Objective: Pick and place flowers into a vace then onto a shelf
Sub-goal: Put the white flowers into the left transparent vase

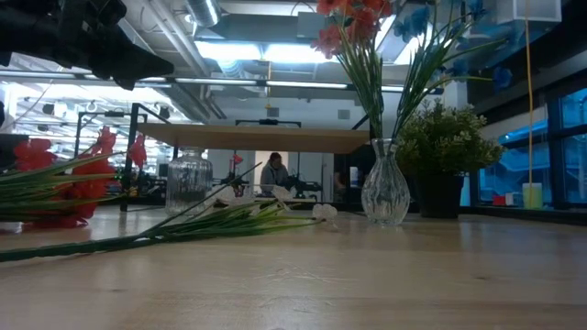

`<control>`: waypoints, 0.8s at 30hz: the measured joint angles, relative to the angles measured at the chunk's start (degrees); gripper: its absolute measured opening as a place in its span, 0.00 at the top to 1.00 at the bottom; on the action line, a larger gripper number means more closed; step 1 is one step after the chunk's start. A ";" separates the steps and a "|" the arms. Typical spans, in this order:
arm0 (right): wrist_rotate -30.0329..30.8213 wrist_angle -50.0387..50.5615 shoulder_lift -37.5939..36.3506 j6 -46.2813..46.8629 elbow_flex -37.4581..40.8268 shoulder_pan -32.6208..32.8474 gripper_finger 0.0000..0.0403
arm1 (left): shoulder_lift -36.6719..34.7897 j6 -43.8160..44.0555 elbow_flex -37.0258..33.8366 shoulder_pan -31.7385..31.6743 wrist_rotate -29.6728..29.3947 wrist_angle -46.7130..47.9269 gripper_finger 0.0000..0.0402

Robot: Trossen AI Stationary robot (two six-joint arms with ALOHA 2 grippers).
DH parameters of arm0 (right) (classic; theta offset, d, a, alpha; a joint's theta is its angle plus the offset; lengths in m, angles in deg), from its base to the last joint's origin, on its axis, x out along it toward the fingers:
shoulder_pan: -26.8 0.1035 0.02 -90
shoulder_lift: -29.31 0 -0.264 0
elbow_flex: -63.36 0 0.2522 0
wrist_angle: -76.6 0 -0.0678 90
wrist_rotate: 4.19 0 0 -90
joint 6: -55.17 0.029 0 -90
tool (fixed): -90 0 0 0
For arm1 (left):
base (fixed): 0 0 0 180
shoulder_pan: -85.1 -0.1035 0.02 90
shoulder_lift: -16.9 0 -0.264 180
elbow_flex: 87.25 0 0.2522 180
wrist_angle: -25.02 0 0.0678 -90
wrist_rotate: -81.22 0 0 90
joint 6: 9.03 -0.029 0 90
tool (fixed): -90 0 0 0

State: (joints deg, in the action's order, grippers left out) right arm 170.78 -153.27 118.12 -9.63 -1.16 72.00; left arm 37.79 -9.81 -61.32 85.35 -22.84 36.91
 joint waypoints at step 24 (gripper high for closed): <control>-59.88 54.51 -18.18 52.14 4.12 -13.50 1.00 | -0.01 1.53 0.00 0.00 0.00 0.35 0.99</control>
State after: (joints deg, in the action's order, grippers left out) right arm 110.90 -98.76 99.94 42.51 2.96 58.50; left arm 37.78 -8.28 -61.32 85.35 -22.84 37.26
